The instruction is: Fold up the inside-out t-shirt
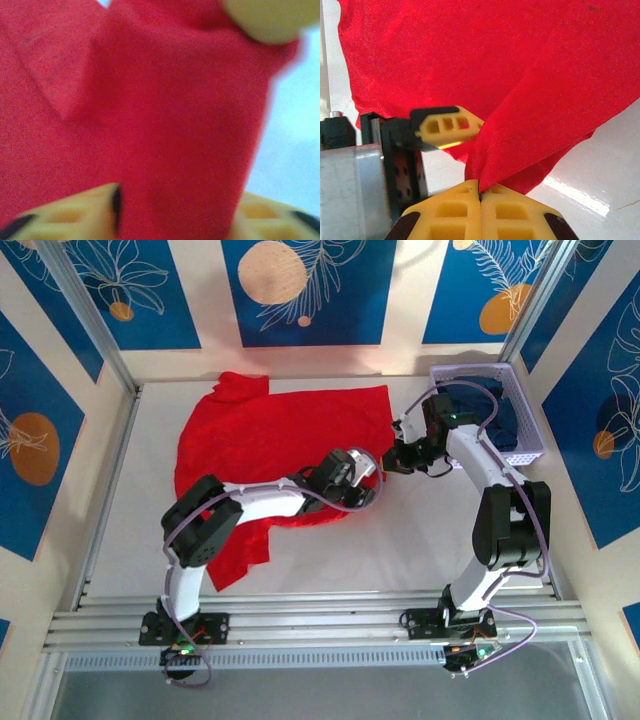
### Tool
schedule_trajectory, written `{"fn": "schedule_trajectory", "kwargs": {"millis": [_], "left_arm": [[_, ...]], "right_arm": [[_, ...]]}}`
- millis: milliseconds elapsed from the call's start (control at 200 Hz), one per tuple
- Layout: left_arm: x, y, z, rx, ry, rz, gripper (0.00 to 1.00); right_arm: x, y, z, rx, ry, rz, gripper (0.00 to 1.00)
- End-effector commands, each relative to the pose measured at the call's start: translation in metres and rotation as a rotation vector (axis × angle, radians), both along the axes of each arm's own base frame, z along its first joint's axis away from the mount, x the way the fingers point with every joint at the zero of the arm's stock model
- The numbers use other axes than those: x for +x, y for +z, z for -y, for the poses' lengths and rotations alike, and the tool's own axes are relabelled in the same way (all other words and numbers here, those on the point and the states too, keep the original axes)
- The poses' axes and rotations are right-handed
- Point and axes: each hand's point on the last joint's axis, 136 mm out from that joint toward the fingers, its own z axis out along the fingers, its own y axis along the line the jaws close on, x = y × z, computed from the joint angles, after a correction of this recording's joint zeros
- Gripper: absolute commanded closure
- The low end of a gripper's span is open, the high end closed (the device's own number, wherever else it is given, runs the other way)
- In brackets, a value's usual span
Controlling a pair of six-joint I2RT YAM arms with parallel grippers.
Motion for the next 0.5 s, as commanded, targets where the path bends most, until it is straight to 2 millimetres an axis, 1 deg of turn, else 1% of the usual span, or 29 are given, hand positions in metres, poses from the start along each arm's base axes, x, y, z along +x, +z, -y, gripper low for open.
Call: {"fn": "schedule_trajectory", "kwargs": {"millis": [0,25,65,170,230,295,350,445,495], "left_arm": [[0.008,-0.002,-0.003,0.014,-0.004,-0.006,0.85],[0.006,0.001,-0.004,-0.006,-0.013,-0.023,0.92],[0.003,0.007,-0.007,-0.045,-0.024,-0.049,1.0],[-0.012,0.022,-0.011,-0.161,-0.091,-0.163,1.0],[-0.018,0.025,-0.011,-0.214,-0.12,-0.232,1.0],[-0.018,0.024,-0.011,-0.243,-0.113,-0.28,1.0],[-0.014,0.023,-0.012,-0.26,-0.101,-0.304,1.0],[-0.008,0.023,-0.014,-0.282,-0.082,-0.327,1.0],[-0.007,0.022,-0.015,-0.28,-0.078,-0.329,1.0]], "right_arm": [[0.007,0.0,0.011,-0.032,-0.071,-0.038,0.99],[0.01,-0.002,0.017,-0.069,-0.092,-0.035,0.98],[0.019,-0.007,0.034,-0.169,-0.148,-0.019,0.97],[0.044,-0.012,0.067,-0.369,-0.267,0.042,0.91],[0.057,-0.013,0.079,-0.446,-0.304,0.073,0.89],[0.064,-0.008,0.08,-0.464,-0.31,0.094,0.85],[0.063,-0.004,0.074,-0.455,-0.3,0.114,0.82],[0.048,-0.003,0.065,-0.429,-0.272,0.146,0.76],[0.038,-0.003,0.055,-0.384,-0.237,0.172,0.72]]}}
